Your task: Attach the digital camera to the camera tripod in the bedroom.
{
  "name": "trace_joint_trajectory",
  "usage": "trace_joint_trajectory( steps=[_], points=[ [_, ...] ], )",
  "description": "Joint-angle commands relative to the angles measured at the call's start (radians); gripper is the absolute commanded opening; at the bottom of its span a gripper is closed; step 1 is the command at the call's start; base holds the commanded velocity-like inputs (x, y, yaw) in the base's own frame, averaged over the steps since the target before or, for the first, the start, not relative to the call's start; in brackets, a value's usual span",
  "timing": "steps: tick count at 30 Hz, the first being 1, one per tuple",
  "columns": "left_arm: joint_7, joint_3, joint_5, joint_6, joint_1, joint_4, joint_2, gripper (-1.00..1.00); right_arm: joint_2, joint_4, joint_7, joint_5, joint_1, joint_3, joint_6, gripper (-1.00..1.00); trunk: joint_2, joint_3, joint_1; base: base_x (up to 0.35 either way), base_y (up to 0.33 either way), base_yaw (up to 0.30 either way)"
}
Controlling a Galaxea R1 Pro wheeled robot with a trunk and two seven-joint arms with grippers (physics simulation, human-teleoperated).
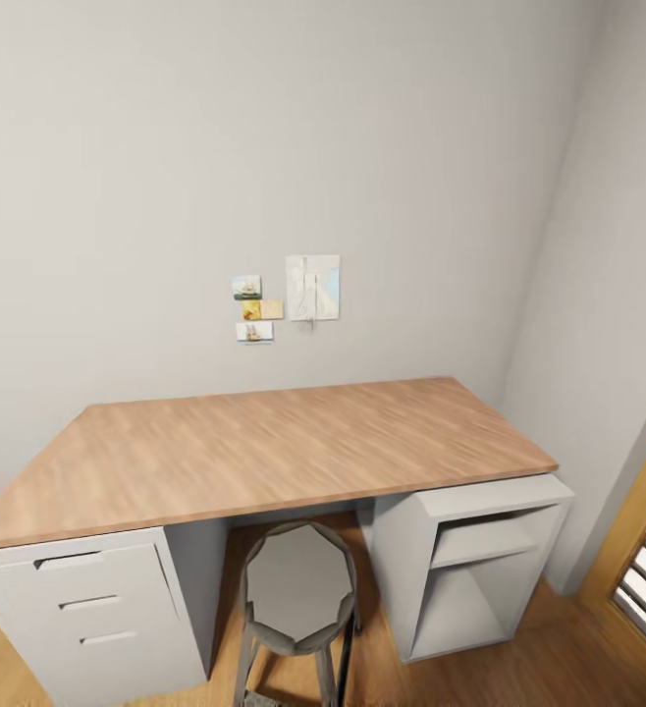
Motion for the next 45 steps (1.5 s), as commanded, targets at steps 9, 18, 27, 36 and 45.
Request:
trace_joint_trajectory(
  steps=[9,18,27,36,45],
  points=[
    [0.0,0.0,0.003,0.0,-0.002,-0.002,0.0,1.0,-0.003,-0.002,0.0,0.0,-0.002,0.001,-0.002,1.0,-0.001,-0.001,0.0,-0.278,0.133,0.0],
    [0.0,0.0,0.004,0.0,-0.003,-0.003,-0.002,1.0,-0.012,-0.026,0.0,0.0,-0.003,0.001,-0.002,1.0,-0.001,-0.004,0.0,-0.334,0.027,-0.063],
    [0.0,0.001,0.006,0.001,-0.004,-0.022,-0.002,1.0,-0.015,-0.033,0.0,0.0,-0.005,0.001,-0.002,1.0,-0.001,-0.013,0.0,-0.345,0.004,-0.169],
    [0.0,0.002,0.007,0.003,-0.006,-0.035,-0.002,1.0,-0.015,-0.035,0.0,0.001,-0.008,0.002,-0.001,1.0,-0.001,-0.024,0.0,-0.347,0.0,-0.191],
    [-0.003,0.002,0.008,0.003,-0.009,-0.066,-0.001,1.0,-0.017,-0.036,0.0,0.001,-0.01,0.002,0.0,1.0,-0.001,-0.034,0.0,-0.243,0.0,-0.193]
  ],
)
